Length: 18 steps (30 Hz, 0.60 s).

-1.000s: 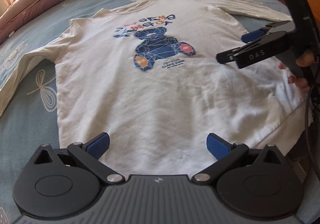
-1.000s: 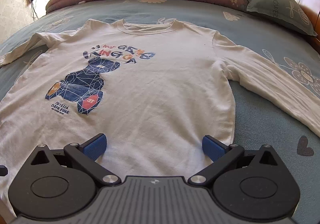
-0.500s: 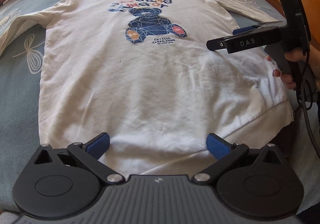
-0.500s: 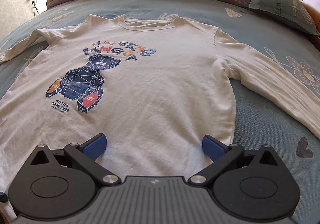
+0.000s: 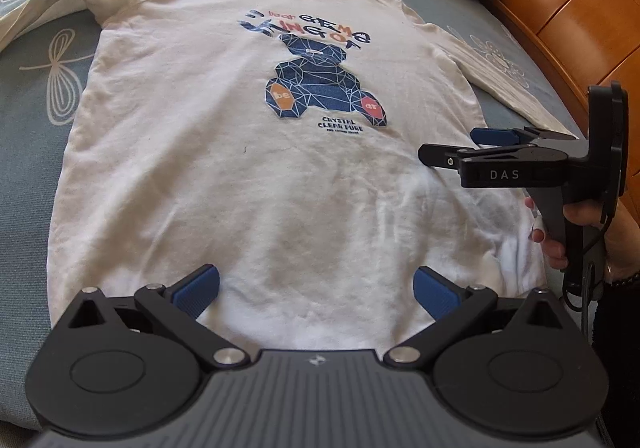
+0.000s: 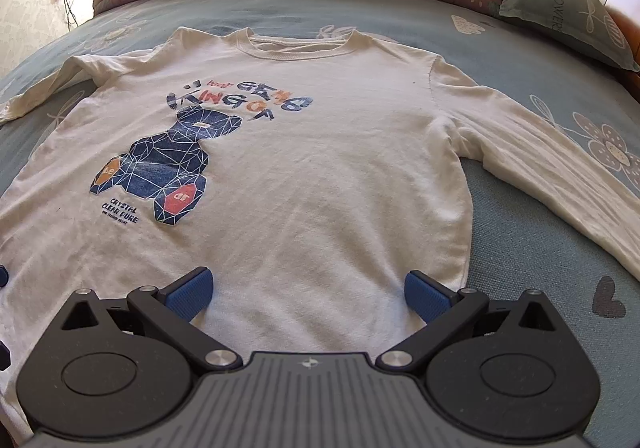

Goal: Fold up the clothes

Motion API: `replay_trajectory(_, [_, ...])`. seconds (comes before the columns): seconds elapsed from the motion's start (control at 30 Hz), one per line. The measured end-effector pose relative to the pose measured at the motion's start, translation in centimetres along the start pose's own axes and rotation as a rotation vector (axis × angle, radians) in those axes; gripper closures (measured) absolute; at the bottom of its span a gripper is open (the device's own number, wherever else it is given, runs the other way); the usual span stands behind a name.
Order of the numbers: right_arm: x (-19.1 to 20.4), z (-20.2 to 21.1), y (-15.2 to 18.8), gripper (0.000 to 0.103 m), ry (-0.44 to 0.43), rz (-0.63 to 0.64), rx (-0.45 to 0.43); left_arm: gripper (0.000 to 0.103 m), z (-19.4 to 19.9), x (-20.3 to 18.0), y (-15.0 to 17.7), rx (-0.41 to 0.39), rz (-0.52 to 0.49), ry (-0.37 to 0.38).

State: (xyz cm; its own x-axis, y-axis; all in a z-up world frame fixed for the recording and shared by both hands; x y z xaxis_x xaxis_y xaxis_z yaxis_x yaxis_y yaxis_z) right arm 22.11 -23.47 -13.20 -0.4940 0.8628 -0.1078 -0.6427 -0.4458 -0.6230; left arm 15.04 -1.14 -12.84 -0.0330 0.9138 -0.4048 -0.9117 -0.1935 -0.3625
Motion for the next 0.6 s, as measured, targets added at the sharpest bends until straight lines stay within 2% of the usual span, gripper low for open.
replay_trajectory(0.07, [0.00,0.01,0.02,0.000,0.000,0.000,-0.001,0.001,-0.04,0.07,-0.12,-0.003,0.012,0.003])
replay_trajectory(0.27, [0.06,0.00,-0.02,0.000,0.011,-0.011,-0.023,0.001,-0.11,-0.07,0.06,-0.005,-0.035,0.001])
replay_trajectory(0.47, [0.14,0.08,0.29,0.000,0.032,-0.019,-0.055,0.001,0.05,0.13,-0.03,-0.011,-0.024,0.022])
replay_trajectory(0.6, [0.16,0.20,0.50,0.000,0.037,-0.020,-0.078,0.001,-0.30,-0.13,-0.36,0.011,-0.039,-0.003])
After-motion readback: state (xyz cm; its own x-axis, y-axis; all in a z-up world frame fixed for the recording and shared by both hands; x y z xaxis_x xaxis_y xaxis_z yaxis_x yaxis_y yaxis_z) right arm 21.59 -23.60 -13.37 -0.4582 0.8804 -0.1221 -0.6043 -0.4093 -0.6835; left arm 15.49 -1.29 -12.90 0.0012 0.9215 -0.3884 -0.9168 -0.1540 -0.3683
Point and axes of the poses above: each gripper's, at about its wrist camera, not at the fingertips, and z roughly against the way its jaws point, x to its left, y to its underside, the point moved 7 cm from there along -z, roughly the way its jaws point, and after that the axes turned 13 degrees about z, right-handed, at the moved point
